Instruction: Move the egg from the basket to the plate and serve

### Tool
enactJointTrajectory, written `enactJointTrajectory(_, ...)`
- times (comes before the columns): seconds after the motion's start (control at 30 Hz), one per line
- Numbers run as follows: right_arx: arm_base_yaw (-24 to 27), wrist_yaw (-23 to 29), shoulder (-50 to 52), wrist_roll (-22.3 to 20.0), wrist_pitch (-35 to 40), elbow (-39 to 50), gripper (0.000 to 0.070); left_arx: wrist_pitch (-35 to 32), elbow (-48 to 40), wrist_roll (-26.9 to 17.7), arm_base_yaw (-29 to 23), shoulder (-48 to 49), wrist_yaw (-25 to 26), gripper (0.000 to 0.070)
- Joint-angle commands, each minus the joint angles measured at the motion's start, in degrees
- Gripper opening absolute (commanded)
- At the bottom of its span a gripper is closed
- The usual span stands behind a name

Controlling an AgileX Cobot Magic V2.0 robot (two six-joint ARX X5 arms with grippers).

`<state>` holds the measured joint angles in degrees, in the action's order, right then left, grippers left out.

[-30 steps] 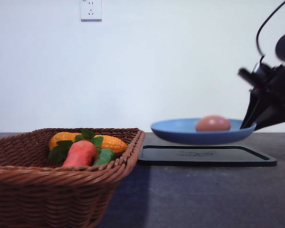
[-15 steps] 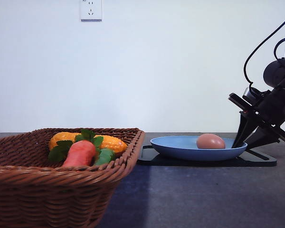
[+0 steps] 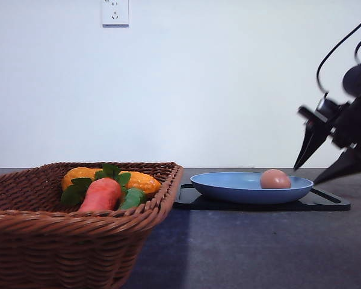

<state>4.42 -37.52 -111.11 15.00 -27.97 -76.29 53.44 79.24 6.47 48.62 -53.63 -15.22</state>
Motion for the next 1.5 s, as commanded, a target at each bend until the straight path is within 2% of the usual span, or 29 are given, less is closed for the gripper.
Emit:
enactJointTrajectory(0.0,0.66,-0.16,2.25,-0.3,0.33,-1.84,0.0297,-1.46,0.96,-1.56,0.4,-1.39,-0.31,0.0452)
enactJointTrajectory(0.07,1.52,-0.18,5.34,0.06,0.09,-1.84,0.0264,-2.71,0.96,-2.47,0.4,-2.85,-0.32,0.0419)
enactJointTrajectory(0.13,2.35,-0.21,8.86,0.15,-0.57,-1.84,0.0164,-4.01,0.96,-3.58,0.28,-4.46,-0.33,0.0351)
enactJointTrajectory(0.2,2.96,-0.19,13.04,-0.05,-1.33,-1.84,0.0019,-5.25,0.96,-5.59,-0.15,-6.26,-0.33,0.0215)
enactJointTrajectory(0.23,3.04,-0.13,15.15,-0.13,-1.39,-1.84,0.0005,-5.61,0.96,-7.08,-0.48,-7.12,-0.33,0.0112)
enactJointTrajectory(0.3,3.06,-0.08,19.6,-0.19,-1.74,-1.84,0.0,-6.78,0.96,-10.37,-1.26,-9.06,-0.38,0.0)
enactJointTrajectory(0.47,2.28,0.1,30.1,-1.39,-4.23,-1.84,0.0,-9.92,0.96,-14.67,-5.57,-13.42,-1.22,0.0)
enactJointTrajectory(0.53,1.07,0.7,33.84,-3.07,-6.72,-1.82,0.0,-10.1,0.94,-15.12,-8.49,-14.7,-2.1,0.0)
enactJointTrajectory(0.6,-0.78,3.39,37.3,-5.44,-10.21,-1.81,0.0,-10.11,0.94,-16.6,-12.27,-15.59,-2.21,0.0)
enactJointTrajectory(0.7,-5.05,11.62,42.06,-8.67,-15.79,-1.7,0.0,-10.06,0.91,-16.33,-20.15,-16.34,-1.93,0.0)
enactJointTrajectory(0.77,-8.85,17.64,44.62,-10.05,-18.5,-1.63,0.0,-9.79,0.82,-14.85,-25.46,-16.3,0.32,0.0)
enactJointTrajectory(0.87,-14.69,26.65,47.7,-10.73,-20.27,-1.23,0.0,-9.94,0.32,-12.04,-33.07,-15.17,8.19,0.0)
enactJointTrajectory(0.97,-20.19,34.16,50.22,-10.75,-19.72,0.11,0.0,-12.92,-1.97,-10.12,-37.13,-12.7,14.95,0.0)
enactJointTrajectory(1.07,-25.17,39.83,52.69,-10.75,-16.68,3.69,0.0,-17.4,-6.42,-9.97,-37.63,-8.97,16.68,0.0)
enactJointTrajectory(1.23,-31.2,46.34,57.51,-10.75,-4.64,16.07,0.0,-26.05,-18.19,-7.88,-37.01,-0.67,16.71,0.0)
enactJointTrajectory(1.37,-34.07,47.08,60.71,-10.75,8.52,29.01,0.0,-31.97,-29.86,-5.22,-35.4,7.52,16.72,0.0)
enactJointTrajectory(1.47,-35.23,47.1,61.53,-10.61,19.32,38.51,0.0,-34.16,-37.99,-5.03,-34.24,13.0,16.7,0.0)
